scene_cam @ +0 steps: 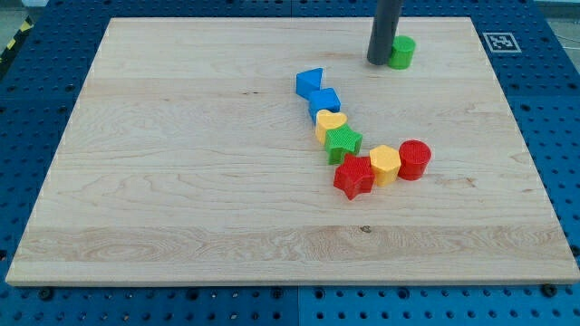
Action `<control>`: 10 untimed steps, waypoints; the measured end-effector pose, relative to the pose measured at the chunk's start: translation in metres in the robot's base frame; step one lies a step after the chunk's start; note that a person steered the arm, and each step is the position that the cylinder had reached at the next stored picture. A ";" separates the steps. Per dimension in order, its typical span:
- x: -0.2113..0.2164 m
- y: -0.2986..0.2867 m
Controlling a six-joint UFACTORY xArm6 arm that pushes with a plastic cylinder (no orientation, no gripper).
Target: Place the green circle towards the top right
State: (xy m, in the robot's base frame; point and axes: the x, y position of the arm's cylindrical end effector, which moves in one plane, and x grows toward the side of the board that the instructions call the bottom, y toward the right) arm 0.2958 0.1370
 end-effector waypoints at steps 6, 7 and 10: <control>0.025 0.067; 0.025 0.067; 0.018 0.067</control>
State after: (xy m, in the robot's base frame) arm 0.3135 0.2042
